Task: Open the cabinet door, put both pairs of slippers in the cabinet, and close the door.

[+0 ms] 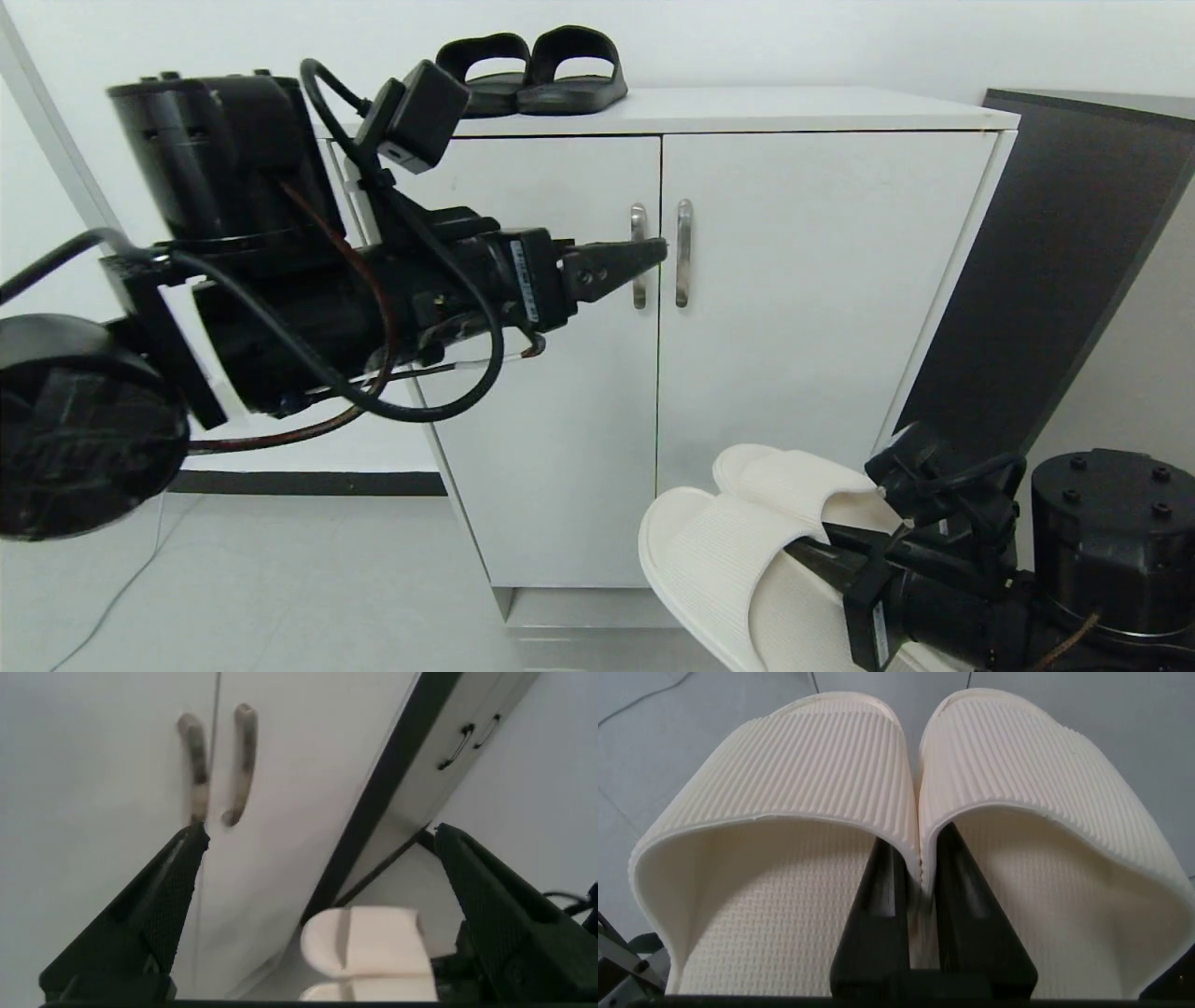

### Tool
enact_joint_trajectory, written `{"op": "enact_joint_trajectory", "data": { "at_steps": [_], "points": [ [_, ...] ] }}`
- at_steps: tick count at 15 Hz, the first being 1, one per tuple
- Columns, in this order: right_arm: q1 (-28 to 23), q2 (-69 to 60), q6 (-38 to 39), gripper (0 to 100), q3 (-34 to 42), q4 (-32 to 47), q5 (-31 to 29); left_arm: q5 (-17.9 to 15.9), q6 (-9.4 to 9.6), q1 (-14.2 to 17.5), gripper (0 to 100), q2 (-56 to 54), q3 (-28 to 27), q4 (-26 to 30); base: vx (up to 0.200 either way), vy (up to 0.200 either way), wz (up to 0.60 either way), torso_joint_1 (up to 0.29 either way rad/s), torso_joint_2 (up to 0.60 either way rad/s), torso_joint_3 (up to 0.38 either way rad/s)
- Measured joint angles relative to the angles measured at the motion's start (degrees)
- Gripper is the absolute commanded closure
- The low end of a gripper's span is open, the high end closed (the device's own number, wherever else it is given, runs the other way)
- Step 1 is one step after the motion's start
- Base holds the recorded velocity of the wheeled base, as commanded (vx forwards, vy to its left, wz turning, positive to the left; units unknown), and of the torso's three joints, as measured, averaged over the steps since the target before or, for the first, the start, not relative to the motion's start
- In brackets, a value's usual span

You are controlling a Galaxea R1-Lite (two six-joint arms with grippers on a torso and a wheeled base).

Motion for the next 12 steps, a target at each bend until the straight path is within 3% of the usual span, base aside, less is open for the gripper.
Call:
{"op": "enact_joint_trajectory", "data": {
  "at_steps": [3,6,9,12],
  "points": [
    [0.0,0.3,0.2,100,0.0,0.0,0.9,-3.0,-5.34,-1.2,0,5.2,-7.3,0.7,0.000,0.000,0.00,0.000,0.00,0.000],
    [0.0,0.8,0.3,100,0.1,0.0,1.2,-8.7,-7.64,-1.5,0,9.8,-13.8,4.3,0.000,0.000,0.00,0.000,0.00,0.000],
    [-0.1,0.9,0.3,100,0.1,0.0,1.2,-10.7,-8.11,-1.3,0,13.3,-17.3,4.9,0.000,0.000,0.00,0.000,0.00,0.000],
    [-0.1,0.9,0.3,100,0.1,0.0,1.2,-15.3,-8.11,-0.1,0,14.7,-17.7,4.9,0.000,0.000,0.00,0.000,0.00,0.000]
  ]
}}
